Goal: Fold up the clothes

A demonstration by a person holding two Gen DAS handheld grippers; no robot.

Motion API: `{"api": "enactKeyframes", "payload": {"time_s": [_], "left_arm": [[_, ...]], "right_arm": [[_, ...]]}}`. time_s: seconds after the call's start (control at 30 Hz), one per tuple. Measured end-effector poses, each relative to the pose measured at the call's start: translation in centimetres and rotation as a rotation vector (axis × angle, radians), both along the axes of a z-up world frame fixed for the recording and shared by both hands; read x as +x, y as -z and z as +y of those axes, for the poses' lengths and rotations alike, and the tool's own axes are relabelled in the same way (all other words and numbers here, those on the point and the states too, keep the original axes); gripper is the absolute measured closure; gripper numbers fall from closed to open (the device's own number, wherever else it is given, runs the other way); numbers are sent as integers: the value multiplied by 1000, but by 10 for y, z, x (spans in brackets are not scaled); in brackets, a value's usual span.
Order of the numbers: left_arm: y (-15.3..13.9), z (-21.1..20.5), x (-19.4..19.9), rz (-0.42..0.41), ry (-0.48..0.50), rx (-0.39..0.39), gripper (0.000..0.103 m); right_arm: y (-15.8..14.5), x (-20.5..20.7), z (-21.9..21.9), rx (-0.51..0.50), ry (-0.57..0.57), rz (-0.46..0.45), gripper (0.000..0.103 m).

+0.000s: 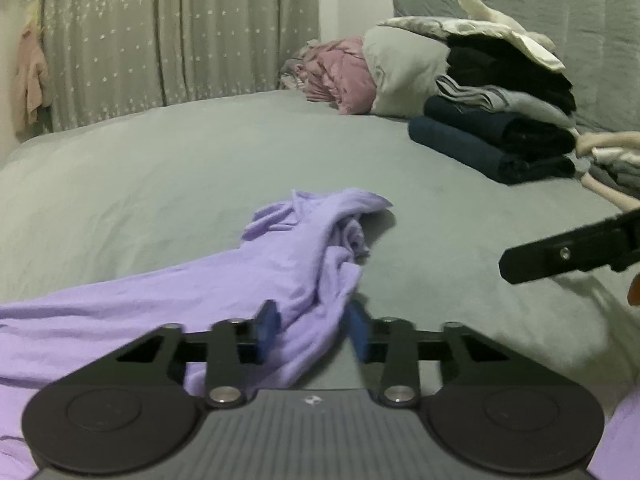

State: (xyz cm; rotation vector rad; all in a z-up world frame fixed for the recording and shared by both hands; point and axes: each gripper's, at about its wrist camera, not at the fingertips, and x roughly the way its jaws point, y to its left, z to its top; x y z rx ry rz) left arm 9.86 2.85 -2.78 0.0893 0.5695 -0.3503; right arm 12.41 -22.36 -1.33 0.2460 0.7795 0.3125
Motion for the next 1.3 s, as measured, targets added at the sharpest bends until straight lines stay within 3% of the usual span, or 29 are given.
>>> {"api": "enactKeyframes", "payload": {"time_s": [0.1, 0.3, 0.4, 0.5, 0.57, 0.63, 0.7, 0.77, 0.97, 1.13, 1.3], "left_arm": [[-3, 16, 2, -6, -63, -61, 101], [-12, 62, 11, -32, -296, -163, 102], [-11, 91, 18, 9, -477, -187, 102], [-9, 111, 22, 67, -539, -270, 102], [-9, 120, 23, 96, -548, -334, 102], [-11, 121, 23, 98, -539, -338, 101], [-12, 123, 22, 100, -532, -341, 100], [-13, 126, 20, 112, -523, -351, 100], [-15, 119, 23, 134, -457, -350, 98], [-15, 100, 22, 127, -371, -323, 96], [-9, 73, 16, 154, -225, -296, 93]], "right_arm": [[1, 6, 6, 42, -20, -9, 2], [4, 26, 20, 54, -23, -19, 8], [11, 43, 34, 21, -20, 2, 17], [14, 58, 52, -33, -25, -21, 25], [15, 68, 74, -121, -59, -64, 31], [19, 77, 98, -251, -101, -108, 40], [23, 80, 110, -319, -117, -148, 53], [21, 81, 111, -324, -116, -153, 99], [-4, 64, 82, -415, -40, -199, 100], [-28, 35, 49, -582, 27, -252, 99], [-24, 15, 19, -619, 36, -134, 98]]}}
